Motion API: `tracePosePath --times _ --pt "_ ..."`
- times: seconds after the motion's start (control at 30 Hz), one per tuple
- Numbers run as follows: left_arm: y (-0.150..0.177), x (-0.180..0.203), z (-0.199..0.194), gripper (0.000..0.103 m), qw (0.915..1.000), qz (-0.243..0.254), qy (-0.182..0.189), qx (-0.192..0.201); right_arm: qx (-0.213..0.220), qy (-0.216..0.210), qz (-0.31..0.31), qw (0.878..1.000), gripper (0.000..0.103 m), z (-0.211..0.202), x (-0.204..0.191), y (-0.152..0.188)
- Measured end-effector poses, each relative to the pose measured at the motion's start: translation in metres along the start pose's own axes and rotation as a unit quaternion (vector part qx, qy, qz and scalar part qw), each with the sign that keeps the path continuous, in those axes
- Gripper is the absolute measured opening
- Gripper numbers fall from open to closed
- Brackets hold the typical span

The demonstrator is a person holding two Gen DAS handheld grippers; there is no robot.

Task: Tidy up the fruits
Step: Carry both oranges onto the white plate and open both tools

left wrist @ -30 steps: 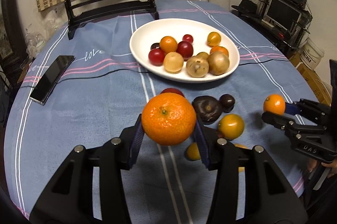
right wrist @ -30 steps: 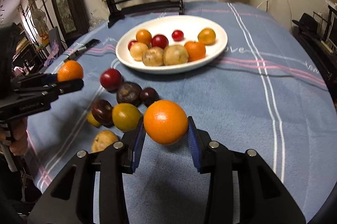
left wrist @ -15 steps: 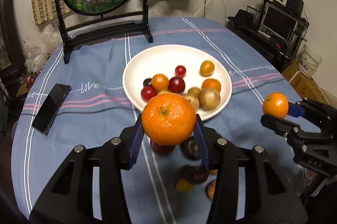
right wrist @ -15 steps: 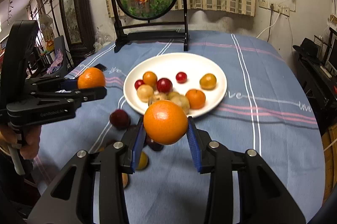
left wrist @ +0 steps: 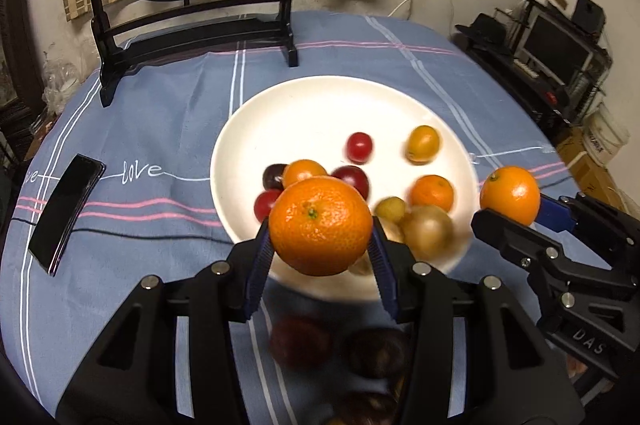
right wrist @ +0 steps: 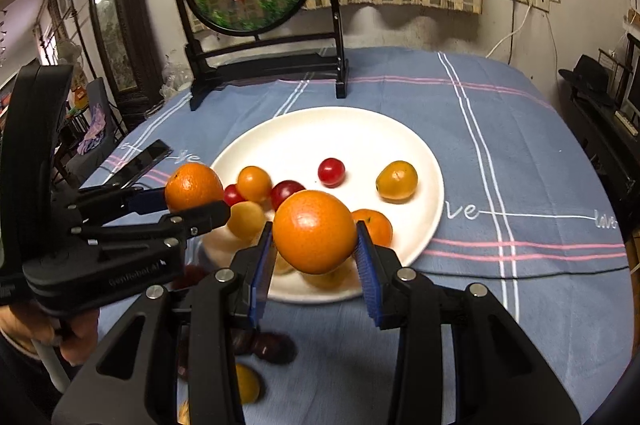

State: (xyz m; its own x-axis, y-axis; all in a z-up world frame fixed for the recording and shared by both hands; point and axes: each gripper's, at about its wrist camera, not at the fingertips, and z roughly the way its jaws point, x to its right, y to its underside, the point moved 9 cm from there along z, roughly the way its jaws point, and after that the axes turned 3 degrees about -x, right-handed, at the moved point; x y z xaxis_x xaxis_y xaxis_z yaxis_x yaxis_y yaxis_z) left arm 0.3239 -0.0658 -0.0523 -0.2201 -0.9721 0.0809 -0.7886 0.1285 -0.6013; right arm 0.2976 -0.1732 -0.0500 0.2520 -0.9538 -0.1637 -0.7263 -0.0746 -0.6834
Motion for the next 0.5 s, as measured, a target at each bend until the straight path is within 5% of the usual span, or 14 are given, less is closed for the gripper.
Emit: tracePosePath --times 0.17,0.2,0.27,0.3,0.5 --pt "-0.009 -0.002 0.024 0.049 1.0 -0.005 0.0 0.0 -0.002 -0.008 0.025 1.0 0.045 0.035 0.009 -0.008" --pt "-0.009 -0.004 0.027 0.059 1.0 -0.008 -0.002 0.0 -0.002 -0.013 0.034 0.999 0.057 0.039 0.012 -0.006" --pt "-0.01 -0.012 0.027 0.08 0.9997 -0.017 -0.015 0.005 0.006 -0.016 0.053 0.998 0.061 0.038 0.02 -0.002" --pt "-0.012 -0.015 0.024 0.083 0.9996 -0.021 -0.013 0.01 0.008 -0.025 0.06 0.998 0.061 0.037 0.022 -0.001" --pt "-0.013 -0.022 0.014 0.087 0.9987 -0.039 -0.004 0.034 0.01 -0.023 0.069 0.997 0.062 0.032 0.026 0.003"
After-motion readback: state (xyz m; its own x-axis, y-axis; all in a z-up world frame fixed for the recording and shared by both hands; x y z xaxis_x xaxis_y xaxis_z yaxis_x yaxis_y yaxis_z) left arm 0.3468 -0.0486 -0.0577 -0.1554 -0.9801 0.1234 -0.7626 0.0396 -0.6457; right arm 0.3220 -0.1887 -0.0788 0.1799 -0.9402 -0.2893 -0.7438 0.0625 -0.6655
